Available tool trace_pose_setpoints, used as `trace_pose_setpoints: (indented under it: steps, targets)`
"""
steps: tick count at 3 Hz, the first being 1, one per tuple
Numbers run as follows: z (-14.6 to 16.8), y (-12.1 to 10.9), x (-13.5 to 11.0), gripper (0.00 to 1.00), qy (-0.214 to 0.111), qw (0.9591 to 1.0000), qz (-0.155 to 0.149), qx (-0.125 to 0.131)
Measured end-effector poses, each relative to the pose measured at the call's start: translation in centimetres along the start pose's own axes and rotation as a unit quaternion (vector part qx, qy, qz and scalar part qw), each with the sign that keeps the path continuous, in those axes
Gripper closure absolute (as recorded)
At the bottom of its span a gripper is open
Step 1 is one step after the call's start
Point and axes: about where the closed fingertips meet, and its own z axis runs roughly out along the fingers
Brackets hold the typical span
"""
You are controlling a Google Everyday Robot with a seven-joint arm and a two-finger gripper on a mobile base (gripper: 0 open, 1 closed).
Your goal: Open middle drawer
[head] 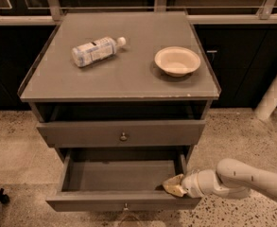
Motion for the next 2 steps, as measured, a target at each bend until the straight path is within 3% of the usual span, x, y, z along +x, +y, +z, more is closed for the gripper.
trace_pose_setpoints:
  steps: [1, 2]
  targets:
    - [-1.1, 0.0, 0.5, 1.00, -0.041, 0.9991, 0.013, 0.008]
    - [-4.7, -1.5, -0.4, 0.94, -0.126, 0.9898, 0.020, 0.064]
